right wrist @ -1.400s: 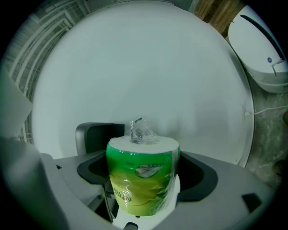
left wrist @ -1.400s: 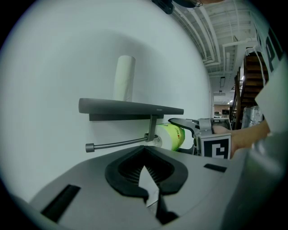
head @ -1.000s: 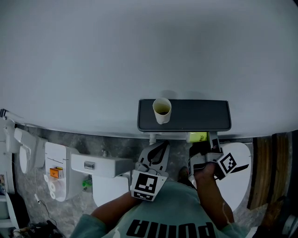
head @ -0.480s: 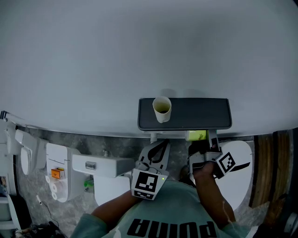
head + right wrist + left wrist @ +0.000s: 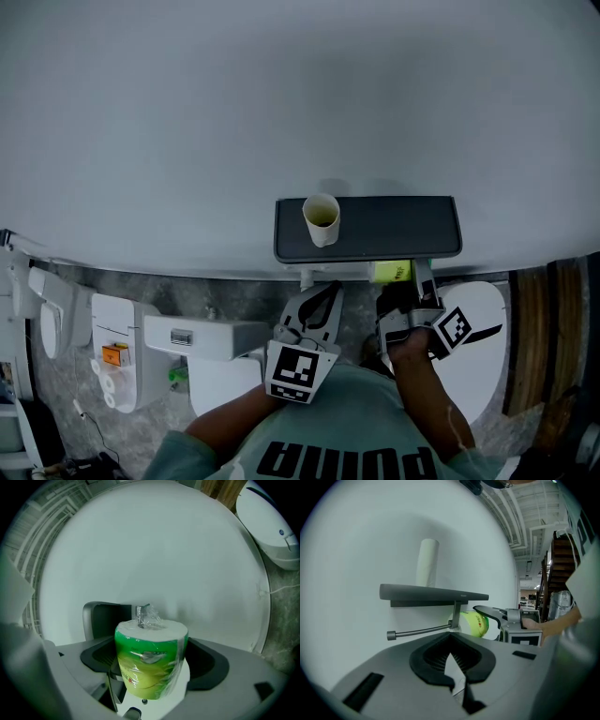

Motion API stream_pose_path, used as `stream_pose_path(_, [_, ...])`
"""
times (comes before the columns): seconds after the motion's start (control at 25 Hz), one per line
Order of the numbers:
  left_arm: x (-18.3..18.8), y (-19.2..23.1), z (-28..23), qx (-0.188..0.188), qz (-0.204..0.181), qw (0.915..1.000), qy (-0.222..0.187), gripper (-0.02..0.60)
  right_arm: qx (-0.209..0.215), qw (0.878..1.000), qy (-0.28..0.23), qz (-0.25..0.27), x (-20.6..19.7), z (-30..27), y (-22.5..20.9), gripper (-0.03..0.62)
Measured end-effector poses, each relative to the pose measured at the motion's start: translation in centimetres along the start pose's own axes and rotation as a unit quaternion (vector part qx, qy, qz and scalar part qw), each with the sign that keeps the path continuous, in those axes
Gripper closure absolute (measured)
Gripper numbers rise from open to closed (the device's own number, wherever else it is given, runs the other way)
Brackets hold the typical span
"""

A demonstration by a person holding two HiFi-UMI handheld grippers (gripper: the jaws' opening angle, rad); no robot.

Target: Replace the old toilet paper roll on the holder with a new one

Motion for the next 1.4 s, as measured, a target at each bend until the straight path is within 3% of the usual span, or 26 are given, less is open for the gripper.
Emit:
stream_pose_path(0.68, [-0.1, -1.5, -0.1, -0.018, -0.002, 0.9998, -0.004, 0.578, 0.0, 1.0, 0.027, -0.011, -0.6, 4.6, 0.1, 0.154])
stream_pose_path(0.84, [0.0, -2.1, -0.1, -0.024, -0.002, 0.9997, -0.007, 0.578, 0.004, 0.999, 0.036, 0.005, -0.6, 5.8, 0.9, 0.155])
stream_pose_path(1.0, [0.1, -2.6, -0.1, -0.031, -0.003, 0.9995, -0.009, 0.577, 0.013, 0.997, 0.053, 0.056, -0.7, 6.5, 2.3, 0.161])
stream_pose_path(1.24, [0.1, -3.3, -0.2, -0.039, -0.005, 0.9992, -0.009, 0.578, 0.007, 0.982, 0.081, 0.168, -1.0, 7.4, 4.8, 0.338])
stream_pose_path(1.4, [0.2, -3.6, -0.2, -0.04, -0.004, 0.9992, -0.008, 0.577, -0.02, 0.945, 0.106, 0.308, -1.2, 7.8, 6.7, 0.536])
Point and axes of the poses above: the fingertips, and each gripper's own axes: z backward along the fingers, y to its left, x out of its top, the point moved 8 cm from there along z, backward along the fingers, and after that the axes turned 3 degrees about y, right-handed, at the moved point
